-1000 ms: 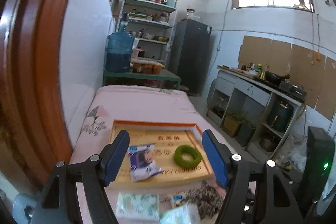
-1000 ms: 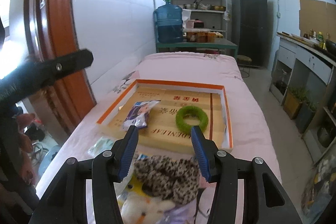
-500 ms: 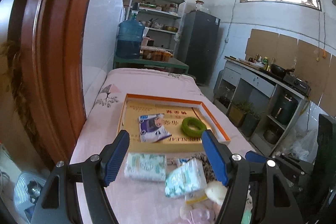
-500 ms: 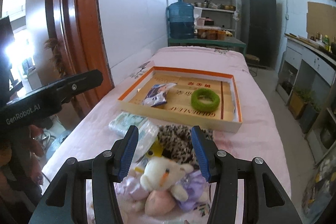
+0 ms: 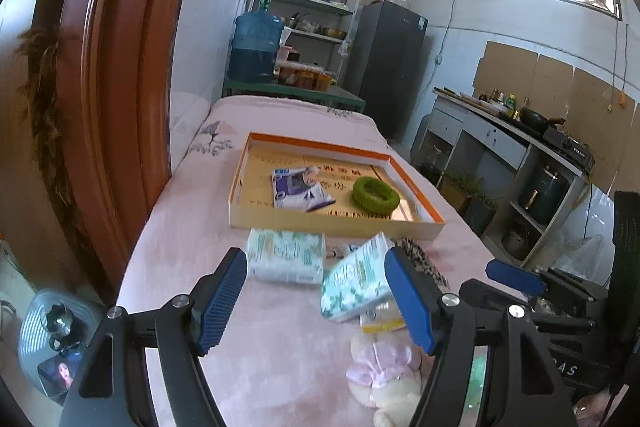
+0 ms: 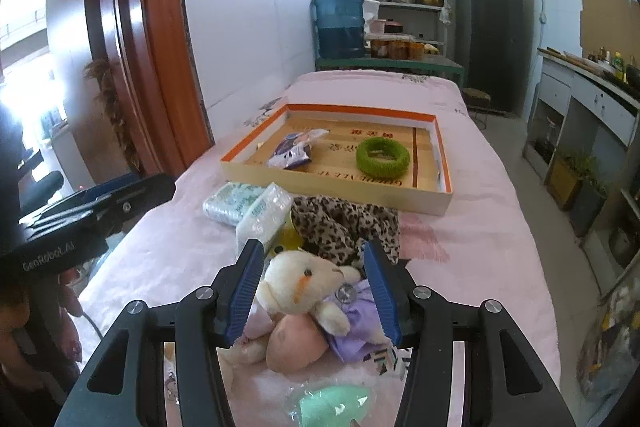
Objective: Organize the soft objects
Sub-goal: 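Move both tools back toward the remaining soft toys, then grasp the pink-bonnet bunny with left tool while right tool grasps the purple-dress teddy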
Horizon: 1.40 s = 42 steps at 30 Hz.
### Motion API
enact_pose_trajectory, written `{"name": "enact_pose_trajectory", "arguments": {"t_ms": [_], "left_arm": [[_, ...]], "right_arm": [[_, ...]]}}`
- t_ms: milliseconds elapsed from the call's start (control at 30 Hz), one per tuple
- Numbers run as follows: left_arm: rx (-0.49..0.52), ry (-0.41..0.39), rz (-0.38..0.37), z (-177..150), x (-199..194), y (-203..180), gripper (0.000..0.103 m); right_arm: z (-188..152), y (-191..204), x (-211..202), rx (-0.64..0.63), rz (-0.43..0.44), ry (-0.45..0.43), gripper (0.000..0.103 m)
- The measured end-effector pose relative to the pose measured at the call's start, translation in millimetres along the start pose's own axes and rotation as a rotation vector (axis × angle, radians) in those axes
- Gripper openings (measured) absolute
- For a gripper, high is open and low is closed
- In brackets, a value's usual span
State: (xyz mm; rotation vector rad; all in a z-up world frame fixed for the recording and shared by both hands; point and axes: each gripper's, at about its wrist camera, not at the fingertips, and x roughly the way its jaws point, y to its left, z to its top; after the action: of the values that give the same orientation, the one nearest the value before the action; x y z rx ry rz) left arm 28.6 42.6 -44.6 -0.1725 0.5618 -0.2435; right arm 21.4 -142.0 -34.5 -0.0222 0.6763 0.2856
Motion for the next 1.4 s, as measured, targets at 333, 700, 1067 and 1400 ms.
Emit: {"name": "enact_pose_trajectory", "arguments": {"t_ms": [333, 700, 1067, 1400], "left_arm": [[-0.032, 0.014, -0.035, -18.9, -5.8, 3.6, 0.071], [-0.014, 0.110, -0.109, -46.8, -0.6, -11.8, 0.071], [-0.010, 0.214, -0.167, -72.6, 12.5, -22.9, 0.066], [0.011, 0.293, -0.195, -86.2, 27.5, -34.7, 0.065]], "right_arm": [[-16.4, 3.7, -0.6, -0.021, 0.010, 0.015, 0.054], [-29.0, 2.4, 9.8, -0.018, 0.023, 0.059, 0.054], [-25.4, 7.4, 35.5, -0.079, 0.023, 0.116, 0.061], [-13.7, 2.9, 59.8, -0.092, 0.050, 0.158, 0.066]]}}
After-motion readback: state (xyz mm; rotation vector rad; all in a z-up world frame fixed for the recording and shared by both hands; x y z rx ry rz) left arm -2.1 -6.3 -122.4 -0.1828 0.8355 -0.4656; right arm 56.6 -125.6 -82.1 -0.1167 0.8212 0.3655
